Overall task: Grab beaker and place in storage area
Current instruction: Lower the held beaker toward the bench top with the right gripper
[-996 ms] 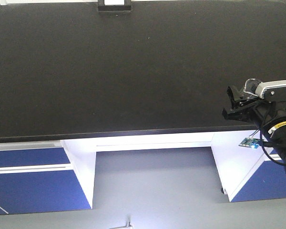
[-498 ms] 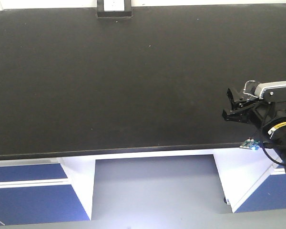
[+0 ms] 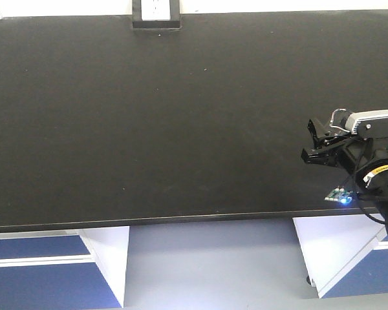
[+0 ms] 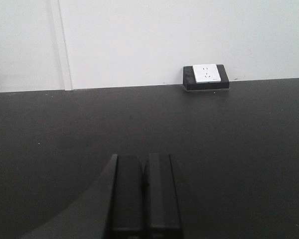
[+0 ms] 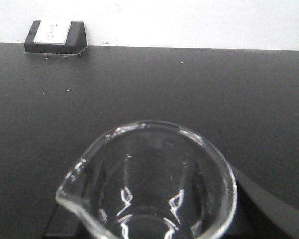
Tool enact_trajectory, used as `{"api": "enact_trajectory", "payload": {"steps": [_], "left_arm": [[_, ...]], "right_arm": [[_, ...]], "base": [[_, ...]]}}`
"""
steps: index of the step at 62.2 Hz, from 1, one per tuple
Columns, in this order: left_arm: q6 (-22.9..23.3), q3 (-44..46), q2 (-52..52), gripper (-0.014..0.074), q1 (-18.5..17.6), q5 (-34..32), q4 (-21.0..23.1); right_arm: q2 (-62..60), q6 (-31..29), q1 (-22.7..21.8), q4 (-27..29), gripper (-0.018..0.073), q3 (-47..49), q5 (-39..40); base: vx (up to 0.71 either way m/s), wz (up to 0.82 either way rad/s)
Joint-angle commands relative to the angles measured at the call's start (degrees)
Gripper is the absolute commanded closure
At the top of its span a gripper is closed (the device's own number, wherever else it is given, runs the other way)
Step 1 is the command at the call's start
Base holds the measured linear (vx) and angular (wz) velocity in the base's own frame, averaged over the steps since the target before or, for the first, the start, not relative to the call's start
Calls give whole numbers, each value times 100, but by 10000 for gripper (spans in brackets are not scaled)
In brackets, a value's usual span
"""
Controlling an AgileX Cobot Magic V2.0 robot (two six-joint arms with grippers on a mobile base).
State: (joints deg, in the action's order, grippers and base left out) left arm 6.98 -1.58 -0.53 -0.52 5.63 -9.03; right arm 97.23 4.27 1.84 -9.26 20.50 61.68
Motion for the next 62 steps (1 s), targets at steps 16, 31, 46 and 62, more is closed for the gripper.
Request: {"api": "enact_trajectory", "payload": {"steps": [16, 31, 46, 62], "left_arm": [[56, 115, -85, 603, -1, -465, 6], [56, 115, -85, 603, -1, -465, 6], [56, 115, -85, 603, -1, -465, 6], [56, 115, -85, 603, -1, -465, 6]], "right_arm": [[-170, -22, -39, 15, 454, 127, 579], [-170, -22, -39, 10, 454, 127, 953], [-170, -18, -39, 228, 454, 127, 993], [-170, 221, -39, 400, 454, 127, 987]], "base": [[1, 0], [0, 0], [0, 0], [0, 0]]}}
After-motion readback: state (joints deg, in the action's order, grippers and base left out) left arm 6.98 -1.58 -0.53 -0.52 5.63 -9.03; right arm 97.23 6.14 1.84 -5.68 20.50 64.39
